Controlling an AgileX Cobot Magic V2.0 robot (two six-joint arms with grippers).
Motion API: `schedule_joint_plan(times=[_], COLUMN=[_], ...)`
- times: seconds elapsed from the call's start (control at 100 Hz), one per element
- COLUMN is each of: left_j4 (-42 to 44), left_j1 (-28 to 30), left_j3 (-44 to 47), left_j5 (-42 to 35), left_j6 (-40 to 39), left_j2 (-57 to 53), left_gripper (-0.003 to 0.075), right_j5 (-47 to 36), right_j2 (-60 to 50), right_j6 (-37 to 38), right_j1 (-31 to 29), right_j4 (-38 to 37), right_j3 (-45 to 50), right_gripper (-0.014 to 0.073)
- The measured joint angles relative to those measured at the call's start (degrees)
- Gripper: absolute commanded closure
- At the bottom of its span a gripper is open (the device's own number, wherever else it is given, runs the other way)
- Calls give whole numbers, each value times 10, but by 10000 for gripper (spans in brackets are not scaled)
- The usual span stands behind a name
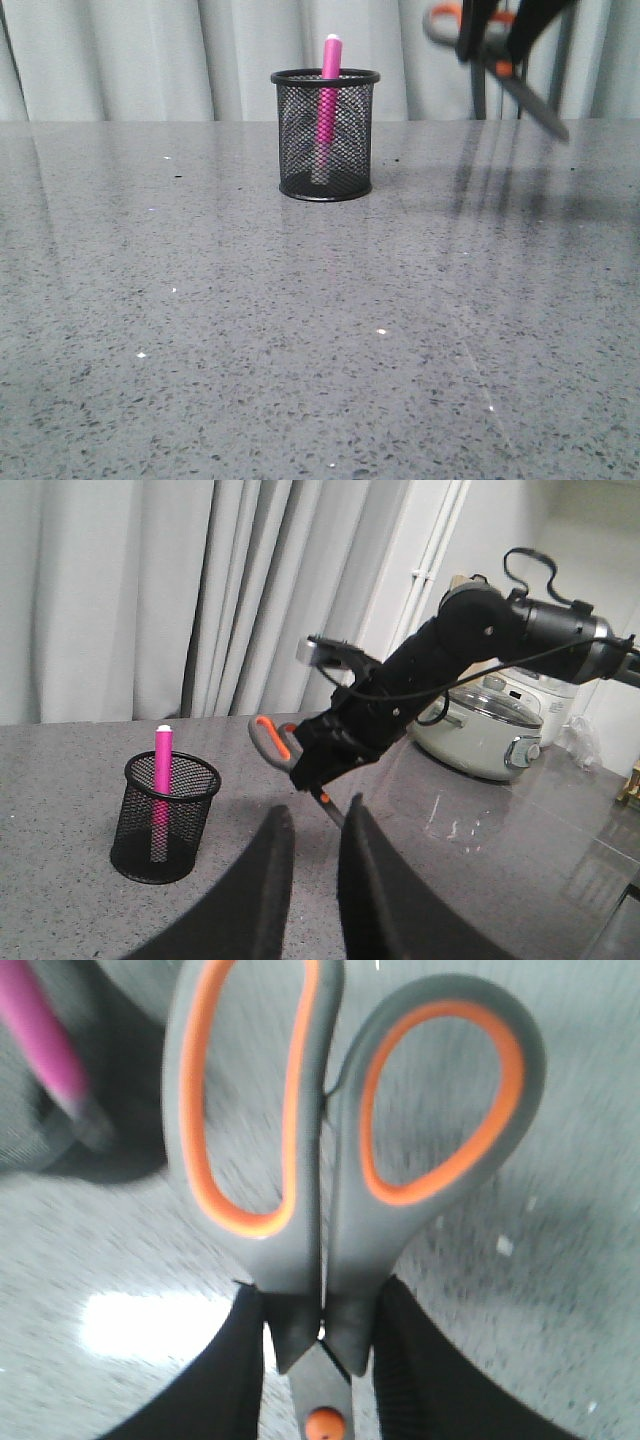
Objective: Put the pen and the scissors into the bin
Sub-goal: 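Lift the scissors blade-down and carry them over the mesh cup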
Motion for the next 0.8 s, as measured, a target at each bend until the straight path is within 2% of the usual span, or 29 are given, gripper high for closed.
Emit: schedule_joint_plan(times=[0.2, 0.35, 0.61, 0.8], left_j4=[0, 3, 11, 11], left_j1=[0, 0, 0, 0], left_j3=[0, 0, 0, 0], left_j5=[0, 0, 0, 1], left_j6=[0, 0, 0, 0], left_j2=[0, 0, 0, 0], left_gripper=[629, 629, 629, 629], right_j5=[-18, -104, -280, -400], right_j2=[-12, -15, -13, -8], right_j6=[-5, -16, -51, -53], right_j1=[3, 24, 56, 56], right_j4=[-2, -6, -23, -51], right_j3=[-94, -125, -107, -30], right_gripper=[669, 669, 669, 669])
